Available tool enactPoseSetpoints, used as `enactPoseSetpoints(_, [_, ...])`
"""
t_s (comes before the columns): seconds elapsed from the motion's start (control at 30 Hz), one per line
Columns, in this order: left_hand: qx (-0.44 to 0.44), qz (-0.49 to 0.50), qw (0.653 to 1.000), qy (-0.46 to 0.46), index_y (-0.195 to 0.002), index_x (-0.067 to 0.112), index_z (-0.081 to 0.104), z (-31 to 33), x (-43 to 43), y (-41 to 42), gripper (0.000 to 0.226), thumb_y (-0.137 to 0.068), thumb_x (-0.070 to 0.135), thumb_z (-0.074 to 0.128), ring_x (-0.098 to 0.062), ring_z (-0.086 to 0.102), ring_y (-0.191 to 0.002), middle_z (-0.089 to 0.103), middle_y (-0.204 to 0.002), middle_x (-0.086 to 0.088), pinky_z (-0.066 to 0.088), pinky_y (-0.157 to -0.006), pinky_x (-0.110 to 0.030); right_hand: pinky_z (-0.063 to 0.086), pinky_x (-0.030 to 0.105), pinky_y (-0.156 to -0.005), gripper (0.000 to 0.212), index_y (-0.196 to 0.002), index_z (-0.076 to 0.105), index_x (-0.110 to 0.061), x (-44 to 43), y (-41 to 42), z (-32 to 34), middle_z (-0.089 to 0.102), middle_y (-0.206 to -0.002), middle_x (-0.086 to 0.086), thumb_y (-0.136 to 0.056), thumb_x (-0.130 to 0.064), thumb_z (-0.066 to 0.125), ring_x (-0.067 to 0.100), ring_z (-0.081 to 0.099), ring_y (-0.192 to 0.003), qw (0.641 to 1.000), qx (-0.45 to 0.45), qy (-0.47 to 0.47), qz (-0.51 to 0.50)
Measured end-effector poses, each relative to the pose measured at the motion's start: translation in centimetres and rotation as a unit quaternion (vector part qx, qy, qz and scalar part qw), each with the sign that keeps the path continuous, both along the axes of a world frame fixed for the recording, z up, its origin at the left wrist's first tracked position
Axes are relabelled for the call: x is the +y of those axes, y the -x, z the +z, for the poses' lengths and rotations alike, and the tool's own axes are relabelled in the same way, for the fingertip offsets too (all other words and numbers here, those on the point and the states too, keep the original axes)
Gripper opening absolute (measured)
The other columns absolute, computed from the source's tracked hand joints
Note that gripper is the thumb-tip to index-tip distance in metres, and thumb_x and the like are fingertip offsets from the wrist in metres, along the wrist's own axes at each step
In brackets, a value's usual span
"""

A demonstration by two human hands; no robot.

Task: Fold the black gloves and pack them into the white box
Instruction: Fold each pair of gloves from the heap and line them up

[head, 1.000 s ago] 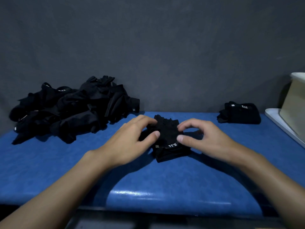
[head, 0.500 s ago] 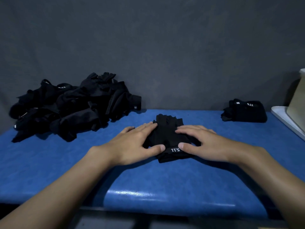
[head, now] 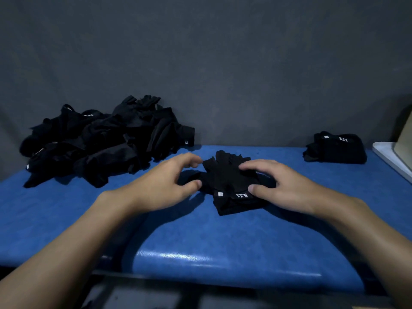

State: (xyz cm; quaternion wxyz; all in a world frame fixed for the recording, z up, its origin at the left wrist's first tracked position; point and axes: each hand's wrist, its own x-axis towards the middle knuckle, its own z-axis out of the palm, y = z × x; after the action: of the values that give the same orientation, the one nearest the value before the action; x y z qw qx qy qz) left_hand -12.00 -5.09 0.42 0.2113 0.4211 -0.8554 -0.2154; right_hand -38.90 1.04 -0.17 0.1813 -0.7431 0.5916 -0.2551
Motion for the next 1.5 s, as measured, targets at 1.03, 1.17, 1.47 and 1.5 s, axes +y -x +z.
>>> enactPoseSetpoints(1.03, [0.022, -0.05, 0.98, 0.19, -0.086, 0.027, 0.072, -2.4, -0.3, 0.3, 0.008, -0.081, 0.026, 0.079, -0.013, 0.048, -0.087, 0.049, -0.089, 0.014, 0.045, -0.082, -0.036, 0.034, 0.004, -0.093, 0.031, -0.093, 0.067, -0.035, 1.8, 0.9, 0.2, 0.059, -0.118, -0.024, -0.073, -0.019, 0.084, -0.01, 0.054, -0.112, 0.998, -0.053, 0.001, 0.033])
enactPoseSetpoints(1.17, [0.026, -0.059, 0.977, 0.205, -0.088, 0.023, 0.075, -2.6, -0.5, 0.3, 0.009, -0.081, 0.021, 0.08, -0.014, 0.051, -0.085, 0.053, -0.088, 0.013, 0.047, -0.078, -0.037, 0.034, 0.002, -0.091, 0.027, -0.09, 0.068, -0.033, 2.0, 0.9, 0.1, 0.06, -0.115, -0.025, -0.074, -0.017, 0.083, -0.009, 0.055, -0.109, 0.998, -0.055, 0.001, 0.036])
enactPoseSetpoints(1.47, [0.007, -0.07, 0.971, 0.23, -0.083, 0.024, 0.073, -2.6, -0.7, 0.3, 0.009, -0.082, 0.017, 0.079, -0.011, 0.051, -0.084, 0.056, -0.085, 0.014, 0.048, -0.077, -0.038, 0.039, 0.018, -0.097, 0.015, -0.073, 0.07, -0.03, 2.4, 1.4, 0.3, 0.063, -0.114, -0.02, -0.077, -0.02, 0.081, -0.006, 0.059, -0.106, 0.997, -0.076, 0.005, 0.013])
enactPoseSetpoints(1.5, [0.007, -0.068, 0.97, 0.232, -0.083, 0.024, 0.073, -2.5, -0.7, 0.3, 0.009, -0.082, 0.018, 0.079, -0.01, 0.051, -0.083, 0.056, -0.085, 0.015, 0.048, -0.078, -0.037, 0.039, 0.016, -0.095, 0.016, -0.071, 0.07, -0.029, 2.5, 1.5, 0.5, 0.064, -0.114, -0.02, -0.078, -0.02, 0.081, -0.006, 0.059, -0.105, 0.997, -0.075, 0.009, 0.01])
